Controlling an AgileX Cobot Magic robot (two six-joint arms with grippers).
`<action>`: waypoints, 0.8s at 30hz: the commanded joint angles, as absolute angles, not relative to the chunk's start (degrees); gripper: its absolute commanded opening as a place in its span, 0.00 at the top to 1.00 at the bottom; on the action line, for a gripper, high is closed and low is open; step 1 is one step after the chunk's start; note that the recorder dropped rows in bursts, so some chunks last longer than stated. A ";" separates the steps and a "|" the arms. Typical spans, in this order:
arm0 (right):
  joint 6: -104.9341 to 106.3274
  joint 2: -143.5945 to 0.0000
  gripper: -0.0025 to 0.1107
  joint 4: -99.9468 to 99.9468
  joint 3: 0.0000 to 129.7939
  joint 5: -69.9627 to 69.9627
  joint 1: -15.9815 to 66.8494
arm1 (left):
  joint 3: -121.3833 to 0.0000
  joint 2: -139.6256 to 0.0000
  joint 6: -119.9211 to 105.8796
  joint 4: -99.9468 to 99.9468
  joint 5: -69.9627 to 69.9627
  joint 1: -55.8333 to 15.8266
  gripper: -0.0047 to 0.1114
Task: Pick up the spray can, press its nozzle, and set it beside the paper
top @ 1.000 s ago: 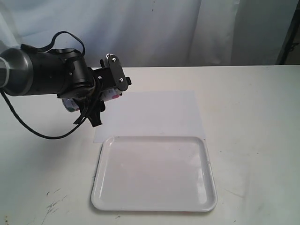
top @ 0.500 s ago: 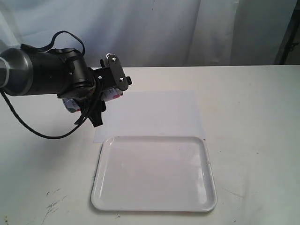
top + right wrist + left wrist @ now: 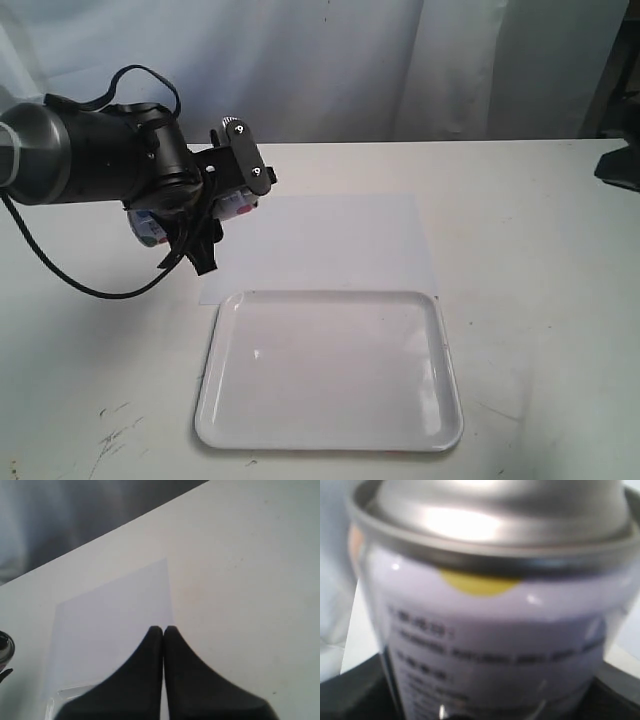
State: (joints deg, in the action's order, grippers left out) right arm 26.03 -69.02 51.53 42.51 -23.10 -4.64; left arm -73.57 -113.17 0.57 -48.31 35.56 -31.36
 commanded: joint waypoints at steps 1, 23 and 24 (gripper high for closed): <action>35.45 -74.67 0.98 59.71 46.09 -26.16 -4.46 | -74.29 -112.72 1.32 -50.41 37.06 -31.42 0.96; 38.96 -104.17 0.98 62.26 72.81 -45.64 1.40 | -74.29 -116.18 7.60 -62.49 36.04 -33.60 0.96; 38.96 -105.04 0.98 62.38 73.36 -45.90 1.63 | -74.29 -116.30 8.22 -63.30 35.91 -33.60 0.96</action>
